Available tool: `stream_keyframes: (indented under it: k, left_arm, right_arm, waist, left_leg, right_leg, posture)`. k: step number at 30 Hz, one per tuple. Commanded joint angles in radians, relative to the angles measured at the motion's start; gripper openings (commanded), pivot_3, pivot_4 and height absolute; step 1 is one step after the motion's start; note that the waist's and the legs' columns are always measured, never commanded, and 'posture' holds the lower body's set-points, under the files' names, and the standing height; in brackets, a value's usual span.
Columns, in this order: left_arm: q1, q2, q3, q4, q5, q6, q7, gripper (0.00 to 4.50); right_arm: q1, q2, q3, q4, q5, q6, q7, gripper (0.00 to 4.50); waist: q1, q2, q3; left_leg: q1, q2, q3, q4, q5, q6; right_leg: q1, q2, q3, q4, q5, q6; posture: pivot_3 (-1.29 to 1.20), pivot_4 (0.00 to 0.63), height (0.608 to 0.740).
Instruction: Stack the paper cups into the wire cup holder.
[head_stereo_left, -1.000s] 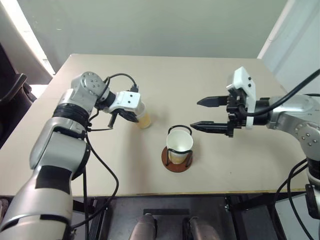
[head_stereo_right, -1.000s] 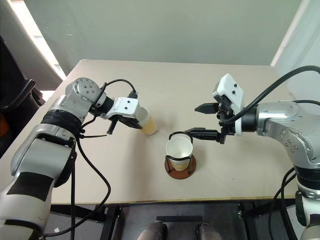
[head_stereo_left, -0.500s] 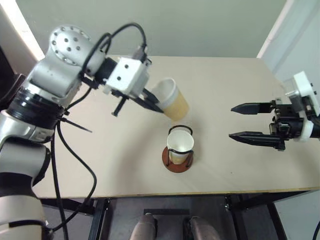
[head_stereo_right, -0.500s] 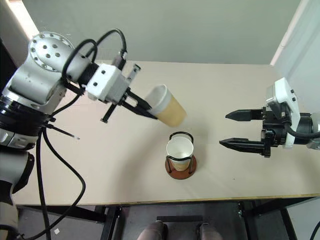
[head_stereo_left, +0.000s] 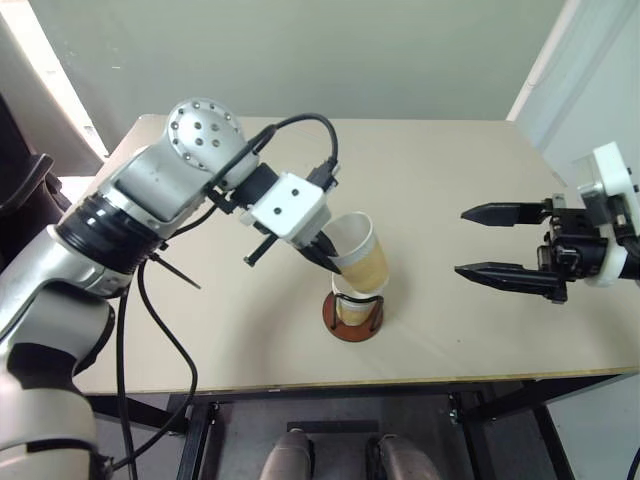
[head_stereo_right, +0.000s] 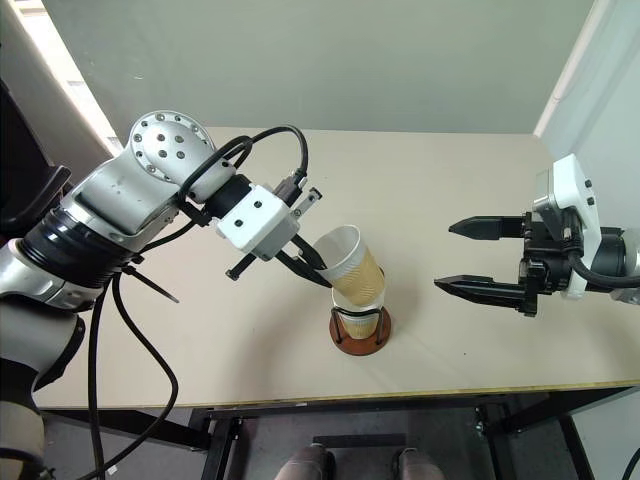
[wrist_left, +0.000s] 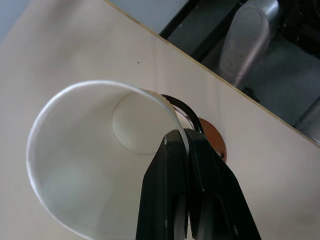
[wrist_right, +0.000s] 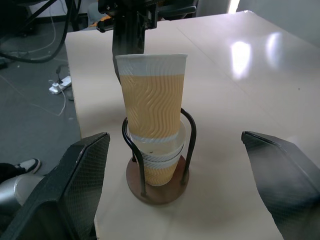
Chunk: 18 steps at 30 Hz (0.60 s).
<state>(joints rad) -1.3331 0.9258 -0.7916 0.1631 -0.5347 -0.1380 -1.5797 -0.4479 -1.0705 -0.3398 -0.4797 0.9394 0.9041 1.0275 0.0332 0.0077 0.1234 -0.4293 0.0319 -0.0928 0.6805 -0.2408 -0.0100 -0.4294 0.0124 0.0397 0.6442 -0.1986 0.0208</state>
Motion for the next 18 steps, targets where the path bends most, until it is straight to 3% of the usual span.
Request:
stream_keyframes:
  k: [1,13,18]
  left_arm:
    - [-0.023,0.002,0.003,0.016,0.022,-0.029,-0.035,0.03]
    - [-0.02,0.037,-0.051,0.012,0.034,-0.068,-0.035,0.03]
    - [-0.018,-0.004,-0.033,0.047,0.084,-0.07,-0.035,0.03]
  right_arm:
    - [0.0,-0.001,-0.035,-0.027,0.017,-0.019,-0.022,4.4]
    - [0.014,0.007,-0.01,-0.036,0.009,-0.042,-0.057,4.4]
    - [0.021,0.013,-0.008,-0.042,0.013,-0.046,-0.065,4.4]
  waist:
    - [0.0,0.0,0.0]
    - [0.0,0.0,0.0]
    - [0.001,0.0,0.0]
  left_leg:
    - [0.0,0.0,0.0,0.0,0.0,0.0]
    - [-0.001,0.0,0.0,0.0,-0.002,0.0]
    - [-0.002,0.0,0.0,0.0,-0.002,0.0]
  right_leg:
    - [0.0,0.0,0.0,0.0,0.0,0.0]
    - [-0.001,0.0,0.0,-0.002,-0.002,0.001]
    - [-0.001,0.0,0.0,-0.002,-0.002,0.001]
  posture:
    - [0.0,0.15,0.74]
    - [0.0,0.15,0.74]
    - [0.0,0.15,0.74]
